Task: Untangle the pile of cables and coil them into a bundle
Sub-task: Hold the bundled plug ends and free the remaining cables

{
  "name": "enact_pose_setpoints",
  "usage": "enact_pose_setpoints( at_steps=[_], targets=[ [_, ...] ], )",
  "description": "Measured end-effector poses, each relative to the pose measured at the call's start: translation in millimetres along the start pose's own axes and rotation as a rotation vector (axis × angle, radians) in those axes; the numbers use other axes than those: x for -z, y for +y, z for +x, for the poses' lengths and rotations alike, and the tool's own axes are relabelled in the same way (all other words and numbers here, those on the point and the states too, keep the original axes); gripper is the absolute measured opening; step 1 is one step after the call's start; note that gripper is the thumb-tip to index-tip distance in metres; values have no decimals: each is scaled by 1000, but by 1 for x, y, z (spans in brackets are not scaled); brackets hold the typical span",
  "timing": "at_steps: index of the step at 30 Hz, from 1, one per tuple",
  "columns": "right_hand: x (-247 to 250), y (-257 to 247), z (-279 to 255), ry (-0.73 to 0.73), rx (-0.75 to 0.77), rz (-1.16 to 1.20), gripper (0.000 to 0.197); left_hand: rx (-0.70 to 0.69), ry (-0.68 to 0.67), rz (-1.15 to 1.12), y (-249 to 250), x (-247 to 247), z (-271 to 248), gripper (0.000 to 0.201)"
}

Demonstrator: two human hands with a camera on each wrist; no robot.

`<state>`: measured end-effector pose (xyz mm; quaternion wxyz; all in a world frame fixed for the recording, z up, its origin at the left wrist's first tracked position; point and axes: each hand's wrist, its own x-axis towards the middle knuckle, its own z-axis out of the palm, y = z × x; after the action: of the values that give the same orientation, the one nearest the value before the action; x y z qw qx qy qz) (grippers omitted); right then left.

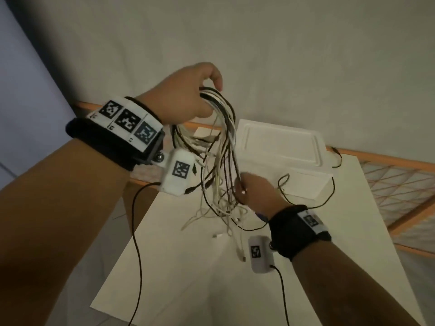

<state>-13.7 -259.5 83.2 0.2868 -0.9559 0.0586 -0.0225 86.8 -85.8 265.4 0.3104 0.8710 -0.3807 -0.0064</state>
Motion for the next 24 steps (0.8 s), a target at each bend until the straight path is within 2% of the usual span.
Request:
enact_pose_setpoints(
  at_steps=[2, 4, 6, 8, 10, 12, 13, 14, 16, 18, 19, 21, 24],
  targets=[
    [-25, 43, -5, -244, -118, -171, 17, 9, 72, -7, -9, 13, -3, 36],
    [-39, 86, -23, -393, -196, -365, 12, 39, 162, -49, -18, 26, -6, 34],
    [-40, 125, -46, -374, -327, -469, 10, 55, 211, -80, -25, 33, -8, 33],
    [-30, 152, -59, -304, -462, -506, 10, 47, 182, -25, -29, 32, -10, 33],
    [-14, 163, -62, -379, -523, -527, 24, 20, 146, 57, -29, 21, -8, 30],
    [11, 150, -56, -537, -533, -431, 50, -20, 145, 143, -27, 2, -6, 27],
    [26, 136, -51, -558, -501, -339, 58, -36, 139, 170, -26, -9, -6, 26],
    [40, 119, -44, -515, -446, -226, 63, -46, 119, 180, -23, -19, -7, 26],
    [69, 74, -33, -236, -275, -49, 77, -69, 25, 164, -18, -39, -11, 25],
    [86, 24, -28, 76, -10, 80, 91, -94, -86, 118, -10, -59, -15, 30],
    [88, 3, -25, 139, 126, 182, 95, -109, -126, 99, -5, -69, -15, 35],
    [86, -35, -18, 82, 267, 310, 98, -138, -163, 87, 2, -84, -15, 45],
    [78, -52, -9, -30, 223, 331, 90, -83, -195, 0, 0, -92, -17, 49]
  ],
)
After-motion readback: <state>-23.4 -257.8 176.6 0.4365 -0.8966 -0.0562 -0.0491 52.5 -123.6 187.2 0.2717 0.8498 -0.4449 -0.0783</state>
